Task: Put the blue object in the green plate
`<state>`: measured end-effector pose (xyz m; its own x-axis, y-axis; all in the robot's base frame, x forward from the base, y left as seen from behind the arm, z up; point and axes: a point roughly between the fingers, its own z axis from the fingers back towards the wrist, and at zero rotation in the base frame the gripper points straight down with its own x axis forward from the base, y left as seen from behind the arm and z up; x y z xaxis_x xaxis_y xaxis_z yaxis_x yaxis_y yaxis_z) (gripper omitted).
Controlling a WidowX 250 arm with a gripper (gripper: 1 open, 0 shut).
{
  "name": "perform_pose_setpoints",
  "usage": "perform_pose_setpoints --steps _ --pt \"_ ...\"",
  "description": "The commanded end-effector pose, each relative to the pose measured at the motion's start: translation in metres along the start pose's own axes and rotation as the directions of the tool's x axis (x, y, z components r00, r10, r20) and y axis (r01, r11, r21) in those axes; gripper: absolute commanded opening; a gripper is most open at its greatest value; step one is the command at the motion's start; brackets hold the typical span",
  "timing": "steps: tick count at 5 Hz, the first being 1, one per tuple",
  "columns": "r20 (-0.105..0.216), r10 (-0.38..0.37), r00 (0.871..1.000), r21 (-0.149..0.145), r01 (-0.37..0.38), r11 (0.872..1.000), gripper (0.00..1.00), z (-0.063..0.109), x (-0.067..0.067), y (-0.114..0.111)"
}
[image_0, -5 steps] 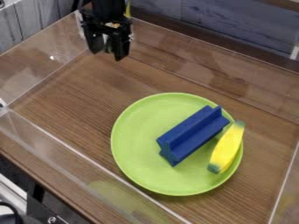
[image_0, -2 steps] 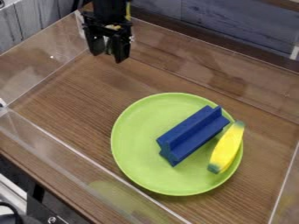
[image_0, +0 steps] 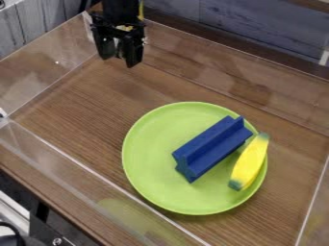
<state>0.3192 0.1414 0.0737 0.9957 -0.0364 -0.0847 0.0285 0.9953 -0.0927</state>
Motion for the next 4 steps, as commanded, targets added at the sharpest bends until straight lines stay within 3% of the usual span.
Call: perform_pose_setpoints --steps 1,4 --pt "0.043 -0.012 0.999 0.023 0.011 1.0 1.0 0.0157 0.007 0.0004" --pt "0.034 -0.012 0.999 0.003 0.012 1.0 1.0 0.0133 0.0077 0.0031"
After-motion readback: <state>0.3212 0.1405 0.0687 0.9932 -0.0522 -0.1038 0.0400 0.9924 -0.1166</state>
